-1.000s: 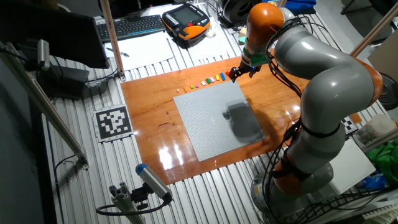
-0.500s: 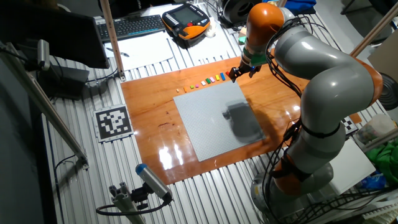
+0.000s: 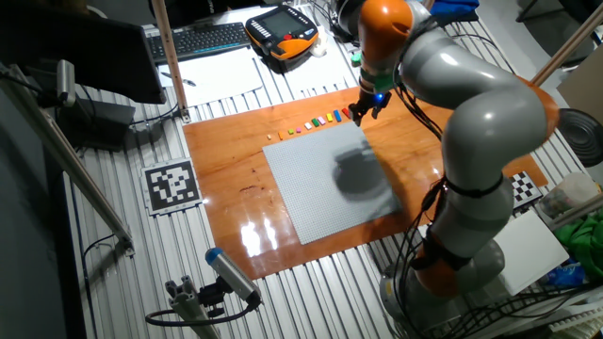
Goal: Stack small Lego blocks randomly, one at a time
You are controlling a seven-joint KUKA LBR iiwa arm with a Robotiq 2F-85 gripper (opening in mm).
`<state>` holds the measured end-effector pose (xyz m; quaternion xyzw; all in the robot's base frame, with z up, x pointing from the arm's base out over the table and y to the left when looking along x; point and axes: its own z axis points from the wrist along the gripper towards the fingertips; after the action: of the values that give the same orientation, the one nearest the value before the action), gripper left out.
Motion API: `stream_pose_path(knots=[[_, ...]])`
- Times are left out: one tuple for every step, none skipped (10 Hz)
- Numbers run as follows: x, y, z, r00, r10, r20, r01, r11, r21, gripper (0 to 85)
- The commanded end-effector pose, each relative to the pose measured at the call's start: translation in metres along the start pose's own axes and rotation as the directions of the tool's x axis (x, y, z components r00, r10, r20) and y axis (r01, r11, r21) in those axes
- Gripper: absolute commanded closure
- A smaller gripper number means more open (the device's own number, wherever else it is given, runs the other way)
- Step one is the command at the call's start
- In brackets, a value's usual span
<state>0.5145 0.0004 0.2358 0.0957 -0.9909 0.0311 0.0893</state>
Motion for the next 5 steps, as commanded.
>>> stream_pose_path(knots=[[0.0003, -0.0009, 0.0000, 0.979, -0.203, -0.004, 0.203, 0.978, 0.039, 85.0], [0.0007, -0.0035, -0.0004, 0.989, -0.149, 0.022, 0.149, 0.989, 0.018, 85.0], [0.0015, -0.0075, -0.0010, 0.992, -0.121, 0.043, 0.122, 0.992, -0.017, 85.0], [0.0019, -0.0093, -0.0013, 0.993, -0.106, 0.052, 0.108, 0.994, -0.034, 85.0], [0.0017, -0.0088, -0.0012, 0.994, -0.101, 0.050, 0.102, 0.994, -0.026, 85.0]])
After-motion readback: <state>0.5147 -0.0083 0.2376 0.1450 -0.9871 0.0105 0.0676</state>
